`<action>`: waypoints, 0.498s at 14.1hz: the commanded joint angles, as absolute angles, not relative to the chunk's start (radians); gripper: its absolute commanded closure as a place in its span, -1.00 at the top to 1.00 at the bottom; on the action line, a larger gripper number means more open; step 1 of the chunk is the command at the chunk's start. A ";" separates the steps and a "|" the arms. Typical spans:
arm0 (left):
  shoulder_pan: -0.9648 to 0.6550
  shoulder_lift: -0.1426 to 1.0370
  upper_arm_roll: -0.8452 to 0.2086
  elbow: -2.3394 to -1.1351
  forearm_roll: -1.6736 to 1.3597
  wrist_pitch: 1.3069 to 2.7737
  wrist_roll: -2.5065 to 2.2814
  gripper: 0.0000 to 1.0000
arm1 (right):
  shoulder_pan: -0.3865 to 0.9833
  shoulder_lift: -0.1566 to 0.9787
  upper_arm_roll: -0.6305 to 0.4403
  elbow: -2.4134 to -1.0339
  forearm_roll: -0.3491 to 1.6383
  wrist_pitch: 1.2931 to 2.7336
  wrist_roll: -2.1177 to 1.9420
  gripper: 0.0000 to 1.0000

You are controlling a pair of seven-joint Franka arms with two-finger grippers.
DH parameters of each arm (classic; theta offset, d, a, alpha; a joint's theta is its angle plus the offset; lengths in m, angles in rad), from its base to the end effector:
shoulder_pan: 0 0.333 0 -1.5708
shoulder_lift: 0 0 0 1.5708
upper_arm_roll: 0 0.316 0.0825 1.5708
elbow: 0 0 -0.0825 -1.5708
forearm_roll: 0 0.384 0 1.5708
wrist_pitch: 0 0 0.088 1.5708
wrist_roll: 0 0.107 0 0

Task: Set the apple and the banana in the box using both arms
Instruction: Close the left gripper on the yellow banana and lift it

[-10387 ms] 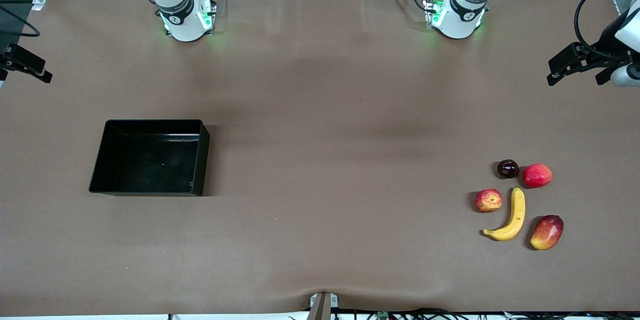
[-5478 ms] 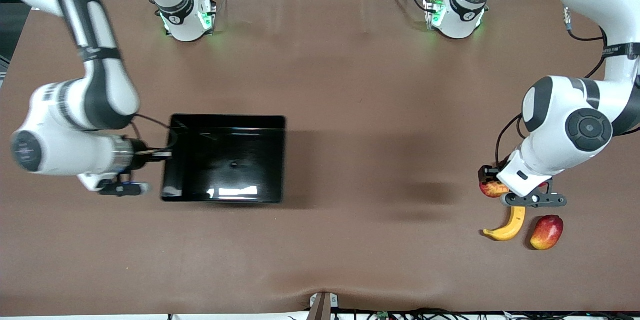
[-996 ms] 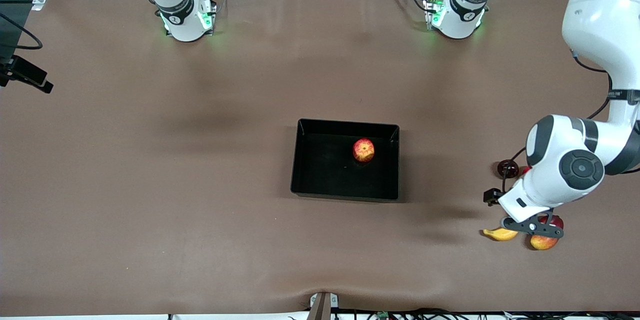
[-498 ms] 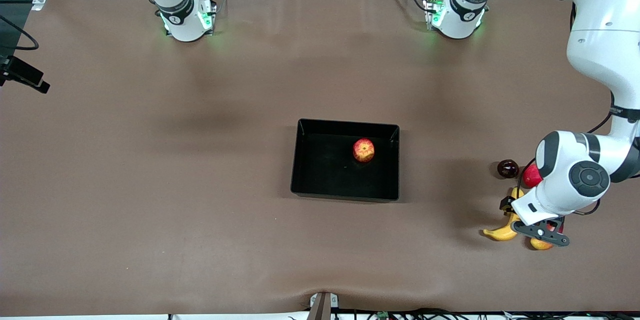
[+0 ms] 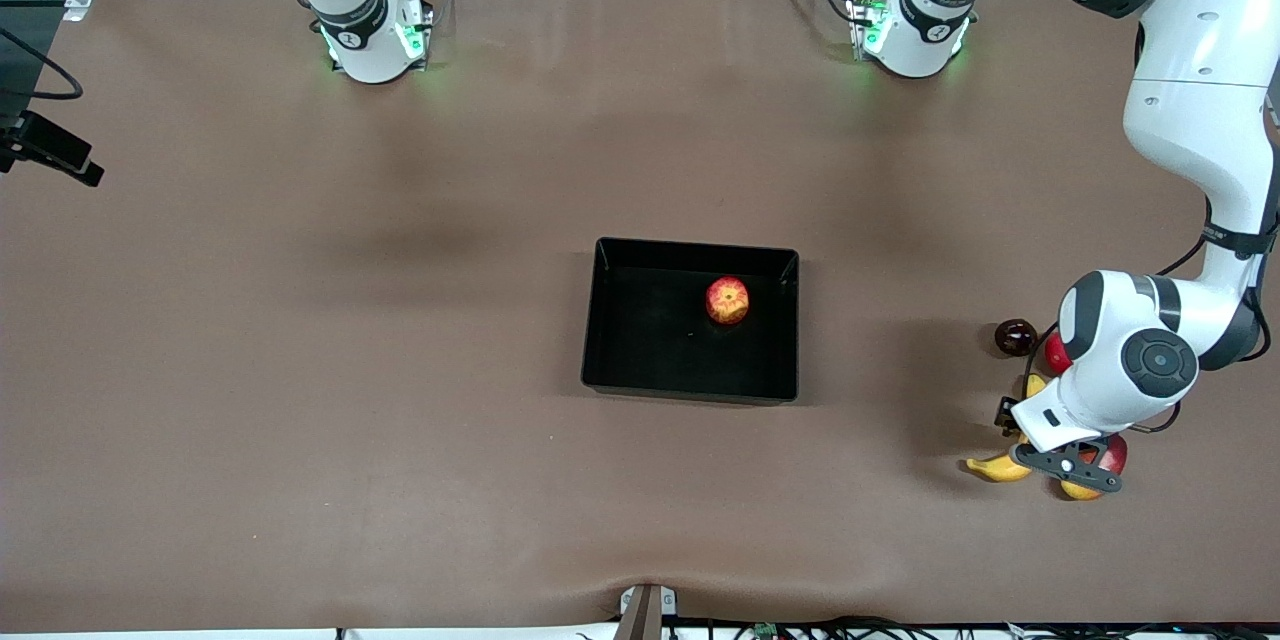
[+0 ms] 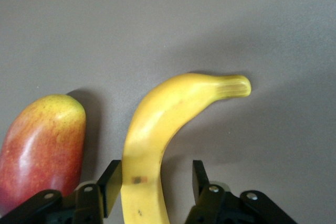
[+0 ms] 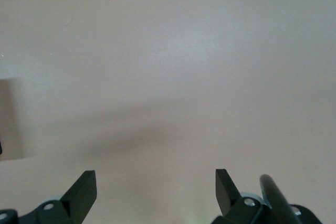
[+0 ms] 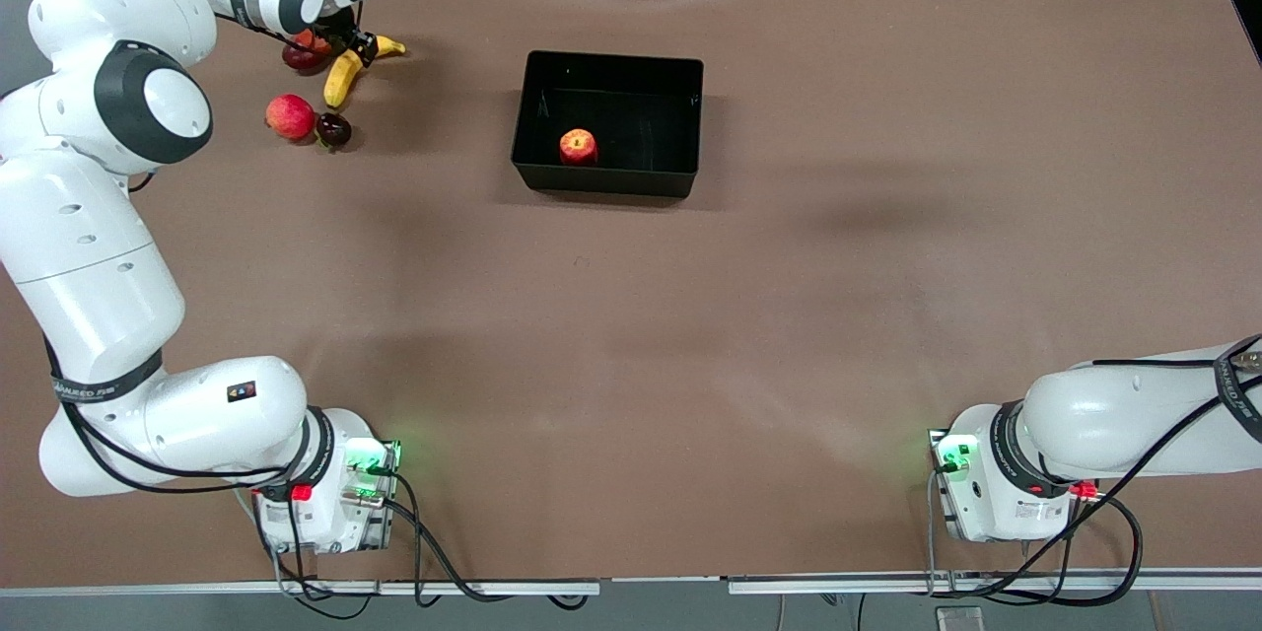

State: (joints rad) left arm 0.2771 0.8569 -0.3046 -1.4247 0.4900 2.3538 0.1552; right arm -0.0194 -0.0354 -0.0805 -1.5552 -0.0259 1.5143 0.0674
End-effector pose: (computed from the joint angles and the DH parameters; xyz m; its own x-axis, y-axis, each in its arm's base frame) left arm 0.7370 0.0325 0.2094 0.9167 -0.3913 0.0806 -0.3743 -0.9118 -0.1688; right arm 0.5349 -0.0574 0.6462 0.9858 -0.1679 -0.0040 -0.1677 -0.9856 0.0233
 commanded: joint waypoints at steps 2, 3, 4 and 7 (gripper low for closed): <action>0.273 0.876 -0.293 -1.417 0.514 2.394 0.160 0.21 | -0.002 -0.032 -0.069 -1.542 -0.051 1.503 0.058 1.00; 0.265 0.876 -0.279 -1.417 0.514 2.401 0.160 0.21 | -0.003 -0.032 -0.069 -1.542 -0.051 1.503 0.051 1.00; 0.264 0.876 -0.275 -1.417 0.514 2.402 0.160 0.21 | -0.008 -0.032 -0.071 -1.542 -0.051 1.503 0.028 1.00; 0.267 0.865 -0.273 -1.416 0.514 2.402 0.184 0.31 | -0.014 -0.034 -0.075 -1.543 -0.049 1.502 -0.044 1.00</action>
